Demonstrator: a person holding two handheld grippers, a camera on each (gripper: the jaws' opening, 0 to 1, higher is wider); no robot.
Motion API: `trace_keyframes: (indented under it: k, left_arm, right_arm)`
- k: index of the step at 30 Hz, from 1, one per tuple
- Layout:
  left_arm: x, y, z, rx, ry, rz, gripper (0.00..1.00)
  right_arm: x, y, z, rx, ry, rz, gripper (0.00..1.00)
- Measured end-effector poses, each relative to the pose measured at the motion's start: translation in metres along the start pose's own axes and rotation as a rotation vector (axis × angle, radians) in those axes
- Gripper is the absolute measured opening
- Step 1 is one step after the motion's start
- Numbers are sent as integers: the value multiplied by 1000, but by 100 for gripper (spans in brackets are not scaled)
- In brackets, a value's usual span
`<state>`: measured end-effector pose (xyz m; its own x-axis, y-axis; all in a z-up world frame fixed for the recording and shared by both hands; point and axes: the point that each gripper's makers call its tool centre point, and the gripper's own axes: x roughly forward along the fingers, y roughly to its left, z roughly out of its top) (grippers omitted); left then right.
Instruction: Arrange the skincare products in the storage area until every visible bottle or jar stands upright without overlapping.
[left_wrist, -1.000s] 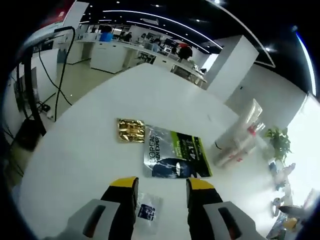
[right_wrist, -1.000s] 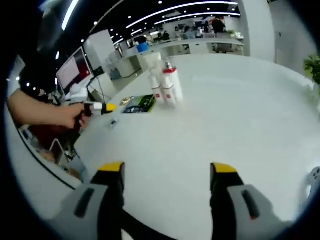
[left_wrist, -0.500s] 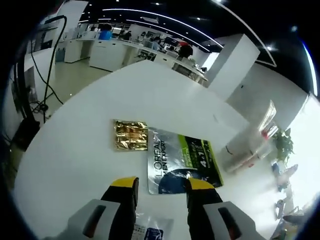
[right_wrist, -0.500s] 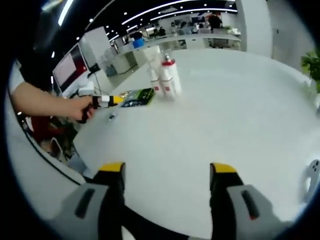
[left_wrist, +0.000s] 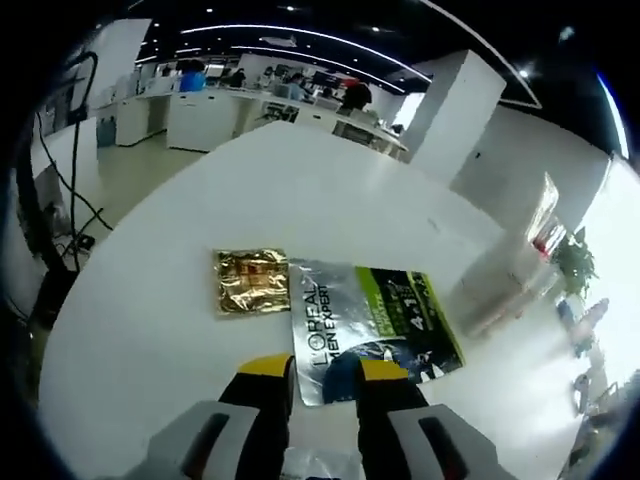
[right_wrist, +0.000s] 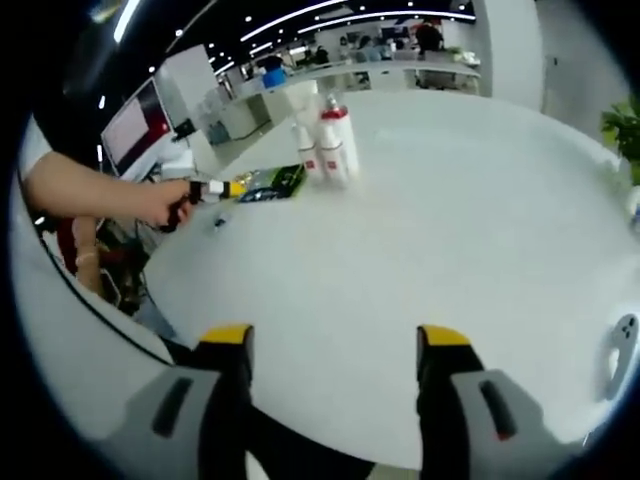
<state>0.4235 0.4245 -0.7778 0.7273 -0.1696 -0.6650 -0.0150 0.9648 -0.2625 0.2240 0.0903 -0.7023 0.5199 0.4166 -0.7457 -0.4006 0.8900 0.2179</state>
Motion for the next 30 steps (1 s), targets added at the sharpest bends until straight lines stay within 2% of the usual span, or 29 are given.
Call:
trace_keyframes:
  k: [8,12,14,17,19,21,22,24,26,27,28,30]
  left_arm:
    - [1,11,-2,69,6,95,1]
    - [3,11,-3,63,15,97,1]
    - [3,11,-3,41,23,91,1]
    - [2,12,-5,-35,35,68,1]
    - [-2,13,-4,-50,24,57,1]
    - [-6,8,-5,-188,24,26,1]
    - [-11,9,-6,-309,11,40,1]
    - [-17,4,-10,-484,-6,35,2]
    - [-22,-8,-10,-644,-45,0,10]
    - [-24,-20,-13,-732,-56,-25,18]
    - [-24,-32,-17,-781,-50,-43,22]
    - [-21,-60,-22,-819,-30,-119,22]
  right_arm:
    - [-2,-5,-11,7,25,-16,64]
    - [-2,-5,-14,15,32,-18,64]
    - [-1,-5,-14,16,31,-14,64]
    - [1,-3,-13,14,30,-6,64]
    - [5,-1,-11,17,28,6,64]
    - [10,1,-9,7,35,14,64]
    - [14,3,-7,1,36,20,63]
    - [18,5,-4,-1,33,28,63]
    - [22,7,-1,1,30,38,63]
    - [23,10,1,-1,28,43,63]
    - [24,11,1,-5,29,47,63]
    - [25,13,1,-18,34,56,63]
